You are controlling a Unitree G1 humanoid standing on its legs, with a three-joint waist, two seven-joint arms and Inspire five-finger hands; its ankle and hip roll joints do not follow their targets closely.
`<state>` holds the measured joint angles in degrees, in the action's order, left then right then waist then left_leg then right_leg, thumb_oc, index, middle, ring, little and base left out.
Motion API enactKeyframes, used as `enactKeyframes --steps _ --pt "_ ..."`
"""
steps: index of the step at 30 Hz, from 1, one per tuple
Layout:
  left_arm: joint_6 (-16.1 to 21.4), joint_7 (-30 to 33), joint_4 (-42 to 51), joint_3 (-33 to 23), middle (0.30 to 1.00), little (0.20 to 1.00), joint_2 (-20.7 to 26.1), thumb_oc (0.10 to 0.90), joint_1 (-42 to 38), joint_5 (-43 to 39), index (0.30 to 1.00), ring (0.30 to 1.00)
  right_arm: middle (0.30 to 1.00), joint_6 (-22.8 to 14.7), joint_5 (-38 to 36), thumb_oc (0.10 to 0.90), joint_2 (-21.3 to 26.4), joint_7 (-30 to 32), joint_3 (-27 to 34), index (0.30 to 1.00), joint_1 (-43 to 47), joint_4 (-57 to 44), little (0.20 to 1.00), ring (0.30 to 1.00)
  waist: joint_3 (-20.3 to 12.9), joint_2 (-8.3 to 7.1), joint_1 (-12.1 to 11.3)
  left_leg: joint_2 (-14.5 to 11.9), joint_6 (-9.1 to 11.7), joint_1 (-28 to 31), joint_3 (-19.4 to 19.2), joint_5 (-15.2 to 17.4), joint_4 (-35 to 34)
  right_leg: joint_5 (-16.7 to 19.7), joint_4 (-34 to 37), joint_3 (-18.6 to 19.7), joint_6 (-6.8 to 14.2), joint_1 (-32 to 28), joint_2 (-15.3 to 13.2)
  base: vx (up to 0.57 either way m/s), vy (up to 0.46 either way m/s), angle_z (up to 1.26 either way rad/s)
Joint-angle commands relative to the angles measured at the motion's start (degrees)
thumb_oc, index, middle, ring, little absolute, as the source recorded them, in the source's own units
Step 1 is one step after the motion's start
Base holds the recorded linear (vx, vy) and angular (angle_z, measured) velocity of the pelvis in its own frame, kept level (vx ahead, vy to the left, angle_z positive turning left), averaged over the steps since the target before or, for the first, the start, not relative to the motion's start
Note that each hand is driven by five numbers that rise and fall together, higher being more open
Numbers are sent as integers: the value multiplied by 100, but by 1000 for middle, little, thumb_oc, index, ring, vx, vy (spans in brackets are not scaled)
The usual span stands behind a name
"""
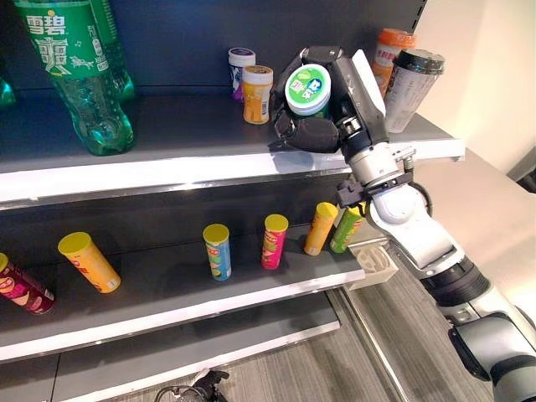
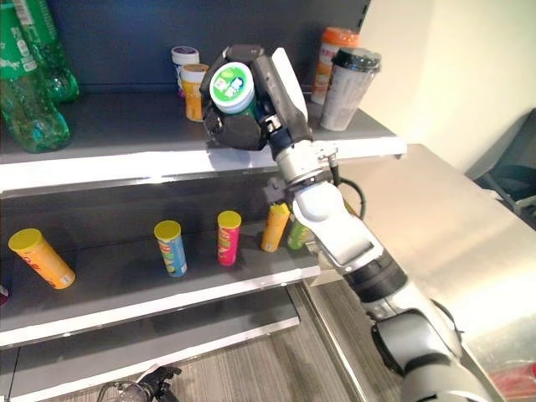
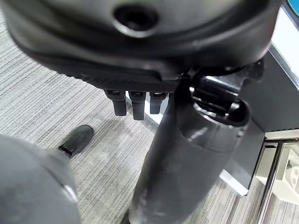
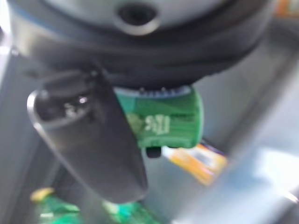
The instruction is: Put the goods on the table back onto the shelves and tidy them up.
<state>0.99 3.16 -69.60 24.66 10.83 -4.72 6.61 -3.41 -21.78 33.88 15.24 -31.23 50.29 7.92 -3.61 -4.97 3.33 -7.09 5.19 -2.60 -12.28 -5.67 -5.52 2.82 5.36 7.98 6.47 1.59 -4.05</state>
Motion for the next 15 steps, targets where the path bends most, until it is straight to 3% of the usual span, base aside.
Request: enactKeyframes --steps 1,8,15 --pt "150 45 -428 356 900 900 115 800 -473 -103 900 900 300 -232 -476 400 -26 75 426 300 899 199 300 300 -34 24 -241 129 -6 557 -1 826 52 -107 -75 143 33 -11 169 0 6 6" --pt "148 -67 -323 641 900 900 193 800 -548 -96 900 900 300 -37 -1158 400 -399 -18 -31 300 1446 1288 300 300 10 45 -353 131 6 524 72 777 52 -102 -70 103 22 -11 162 0 0 0" --pt "133 -95 -302 715 900 900 173 800 -594 -95 900 900 300 -41 -1185 400 -456 35 9 300 1543 1371 300 300 30 54 -366 130 3 495 94 775 52 -113 -66 84 27 0 156 0 0 0"
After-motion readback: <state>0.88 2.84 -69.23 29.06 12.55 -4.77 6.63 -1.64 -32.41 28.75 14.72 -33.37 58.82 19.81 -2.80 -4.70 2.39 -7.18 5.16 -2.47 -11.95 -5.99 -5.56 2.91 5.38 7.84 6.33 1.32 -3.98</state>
